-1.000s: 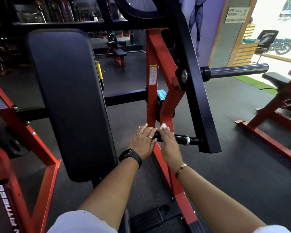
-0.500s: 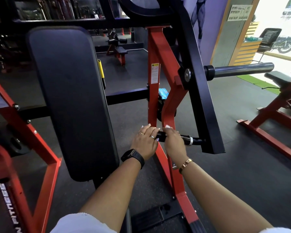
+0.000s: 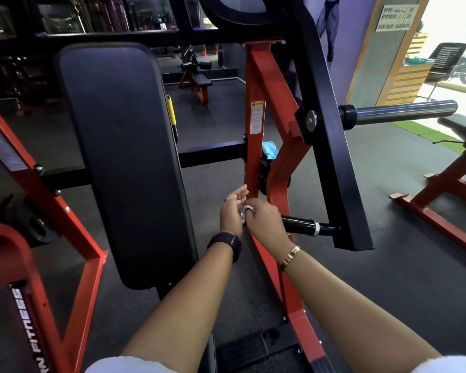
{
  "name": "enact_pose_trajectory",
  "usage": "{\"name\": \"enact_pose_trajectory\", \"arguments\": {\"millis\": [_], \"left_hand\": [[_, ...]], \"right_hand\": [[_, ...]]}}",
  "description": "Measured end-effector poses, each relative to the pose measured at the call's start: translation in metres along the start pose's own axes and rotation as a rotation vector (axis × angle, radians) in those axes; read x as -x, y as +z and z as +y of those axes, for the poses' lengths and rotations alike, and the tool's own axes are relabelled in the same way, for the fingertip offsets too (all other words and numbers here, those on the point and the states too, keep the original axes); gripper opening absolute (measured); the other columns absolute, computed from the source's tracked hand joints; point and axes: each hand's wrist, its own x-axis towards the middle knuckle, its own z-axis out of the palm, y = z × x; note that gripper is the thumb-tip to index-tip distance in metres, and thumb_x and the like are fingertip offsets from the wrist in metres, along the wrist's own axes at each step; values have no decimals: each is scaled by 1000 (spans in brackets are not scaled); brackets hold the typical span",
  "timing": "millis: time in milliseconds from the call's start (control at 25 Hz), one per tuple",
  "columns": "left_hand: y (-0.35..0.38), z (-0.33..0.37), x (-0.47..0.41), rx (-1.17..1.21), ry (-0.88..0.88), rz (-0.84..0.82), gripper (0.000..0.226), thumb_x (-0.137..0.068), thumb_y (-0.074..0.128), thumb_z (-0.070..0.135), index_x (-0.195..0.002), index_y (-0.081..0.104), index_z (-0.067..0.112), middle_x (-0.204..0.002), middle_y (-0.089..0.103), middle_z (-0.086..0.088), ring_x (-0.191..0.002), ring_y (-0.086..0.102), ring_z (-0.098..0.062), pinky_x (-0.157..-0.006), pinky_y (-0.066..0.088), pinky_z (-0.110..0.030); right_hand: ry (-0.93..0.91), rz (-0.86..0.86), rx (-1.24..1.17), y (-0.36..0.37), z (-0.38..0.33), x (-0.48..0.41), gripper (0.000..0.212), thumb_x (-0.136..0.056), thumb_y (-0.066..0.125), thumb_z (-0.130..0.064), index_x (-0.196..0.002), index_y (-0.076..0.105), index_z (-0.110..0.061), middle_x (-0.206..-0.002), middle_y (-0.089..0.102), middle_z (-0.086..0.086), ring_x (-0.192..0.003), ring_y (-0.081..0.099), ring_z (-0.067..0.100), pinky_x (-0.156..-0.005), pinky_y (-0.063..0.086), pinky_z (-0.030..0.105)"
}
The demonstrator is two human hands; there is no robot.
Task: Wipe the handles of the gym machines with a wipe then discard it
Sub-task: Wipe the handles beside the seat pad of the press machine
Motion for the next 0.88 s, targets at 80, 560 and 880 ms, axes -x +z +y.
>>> {"name": "enact_pose_trajectory", "arguments": {"millis": [80, 560, 880], "left_hand": [[-6, 4, -5, 164, -77, 61, 45, -96, 24, 9, -133, 50, 4, -137, 51, -14, -129, 45, -21, -89, 42, -24], [-22, -7, -24, 361, -178, 147, 48, -97, 25, 34, -124, 57, 12, -129, 57, -9, -124, 50, -25, -106, 38, -38], [-34, -5, -18, 320, -261, 71, 54, -96, 24, 51, -115, 63, 20, -121, 63, -4, -113, 58, -24, -97, 43, -42]], "right_hand": [[15, -16, 32, 3, -2, -11, 19, -89, 47, -11, -93, 64, -3, -89, 66, 14, -84, 61, 30, -67, 43, 35], [-533, -221, 346, 11, 11, -3, 41, -93, 49, -15, -132, 46, -5, -116, 58, 13, -110, 52, 27, -92, 44, 35], [-837, -188, 572, 17, 22, -3, 55, -87, 50, -22, -138, 39, -2, -108, 66, 10, -106, 59, 24, -113, 30, 37]]}}
